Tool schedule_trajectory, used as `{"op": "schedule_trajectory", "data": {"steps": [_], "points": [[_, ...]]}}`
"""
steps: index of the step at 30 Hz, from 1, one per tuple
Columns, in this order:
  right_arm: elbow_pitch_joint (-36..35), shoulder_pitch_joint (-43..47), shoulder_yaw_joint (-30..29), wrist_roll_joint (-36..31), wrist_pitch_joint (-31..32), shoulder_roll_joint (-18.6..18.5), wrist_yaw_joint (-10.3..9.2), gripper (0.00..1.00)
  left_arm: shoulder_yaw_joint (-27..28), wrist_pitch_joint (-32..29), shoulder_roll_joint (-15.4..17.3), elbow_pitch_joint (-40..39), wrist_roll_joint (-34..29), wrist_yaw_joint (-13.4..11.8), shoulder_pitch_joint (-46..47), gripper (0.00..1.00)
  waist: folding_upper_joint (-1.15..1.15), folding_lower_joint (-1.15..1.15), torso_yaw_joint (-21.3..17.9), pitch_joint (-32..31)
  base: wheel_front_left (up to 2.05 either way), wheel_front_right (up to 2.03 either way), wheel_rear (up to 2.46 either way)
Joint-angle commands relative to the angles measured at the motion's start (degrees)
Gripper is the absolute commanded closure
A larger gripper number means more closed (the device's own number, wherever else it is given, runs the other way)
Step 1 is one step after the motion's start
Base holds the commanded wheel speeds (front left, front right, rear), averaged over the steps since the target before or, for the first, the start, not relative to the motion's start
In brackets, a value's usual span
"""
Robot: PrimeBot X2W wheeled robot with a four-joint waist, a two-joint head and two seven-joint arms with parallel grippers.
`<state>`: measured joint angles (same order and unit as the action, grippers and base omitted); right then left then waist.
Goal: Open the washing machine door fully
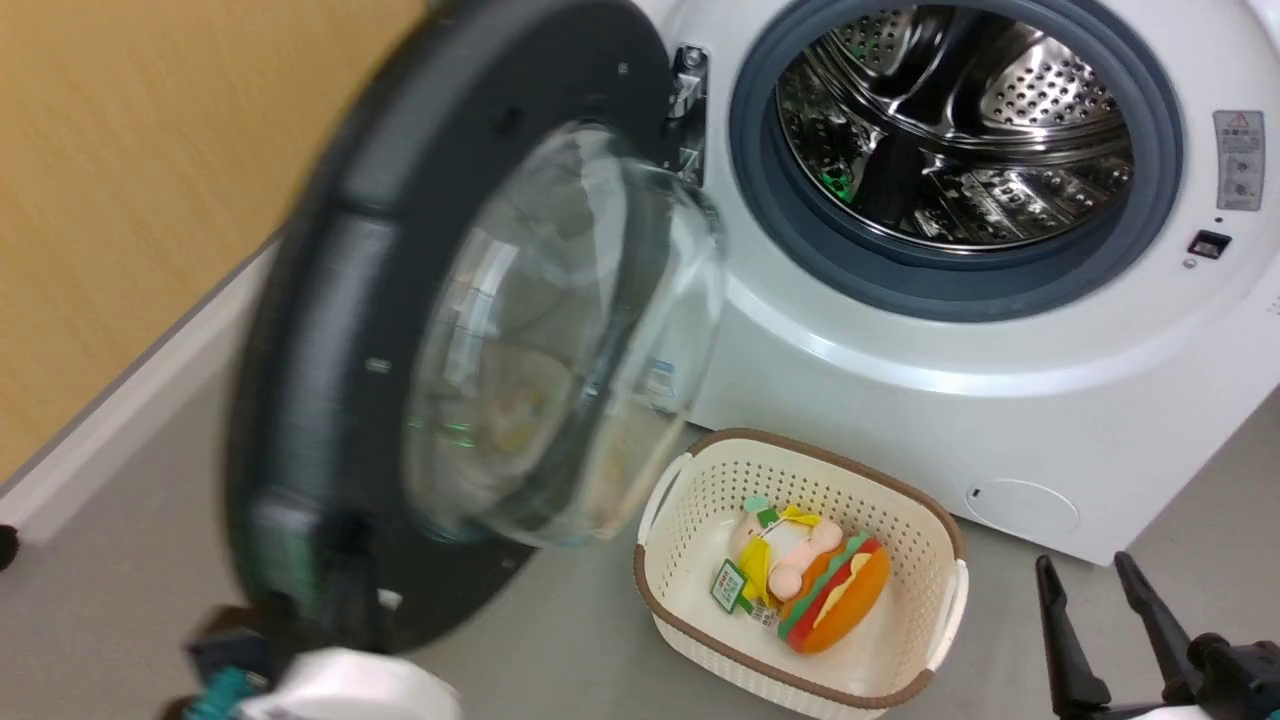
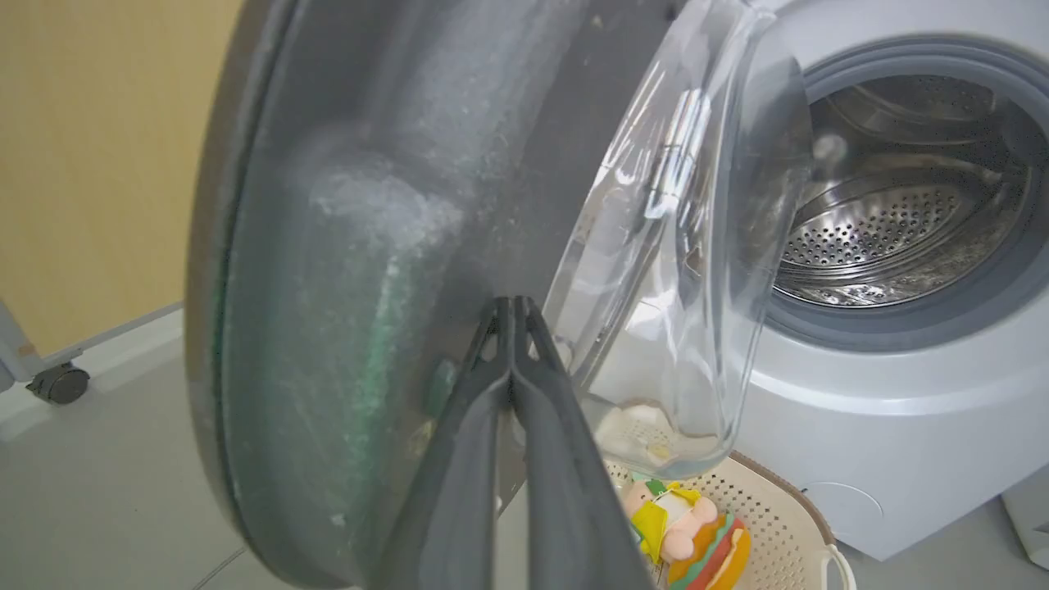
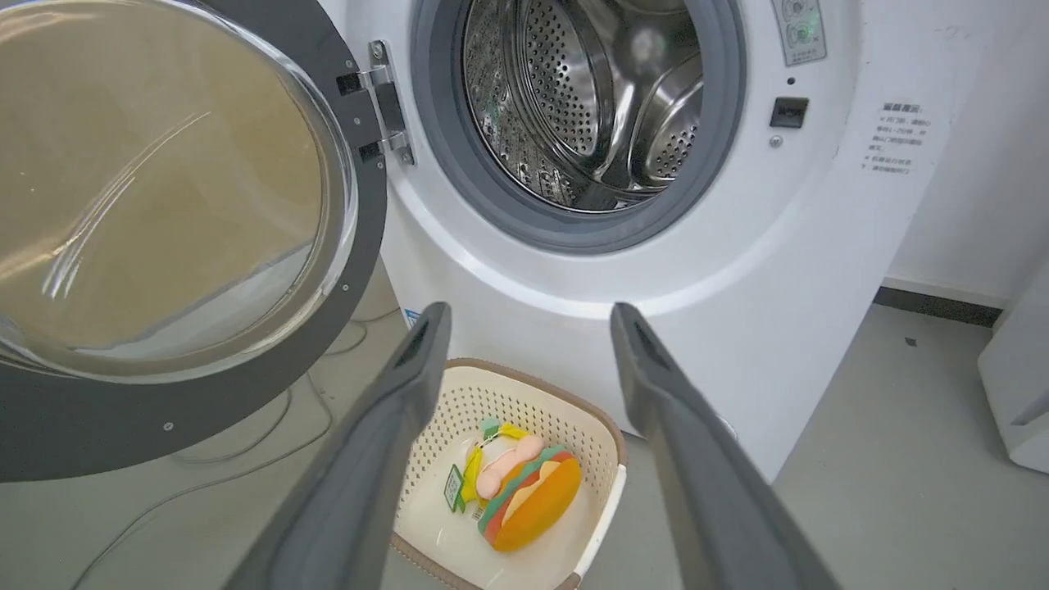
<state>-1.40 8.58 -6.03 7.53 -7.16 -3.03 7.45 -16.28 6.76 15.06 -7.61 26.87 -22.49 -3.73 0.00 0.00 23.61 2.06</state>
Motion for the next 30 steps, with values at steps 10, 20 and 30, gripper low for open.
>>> {"op": "schedule_trajectory", "data": {"steps": [10,20,30], "points": [[-0.9,-1.1,0.0,-0.7,0.8,0.1,0.03,0.0,11.5,5.2,4.4,14.2,7.6,5.5,9.8,1.0,0.0,0.0,-3.7,1.2,0.0,0.0,0.0],[-1.4,-2.1,-0.1,-1.2,1.3,0.1,0.03,0.0,16.3,7.7,8.0,28.2,8.6,10.2,17.4,1.0,0.0,0.0,-5.6,3.2,0.0,0.0,0.0],[-1.2,-2.8,0.1,-1.6,1.6,0.1,0.03,0.0,20.9,8.2,10.0,40.1,4.9,13.9,24.7,1.0,0.0,0.0,-6.9,3.3,0.0,0.0,0.0]]}}
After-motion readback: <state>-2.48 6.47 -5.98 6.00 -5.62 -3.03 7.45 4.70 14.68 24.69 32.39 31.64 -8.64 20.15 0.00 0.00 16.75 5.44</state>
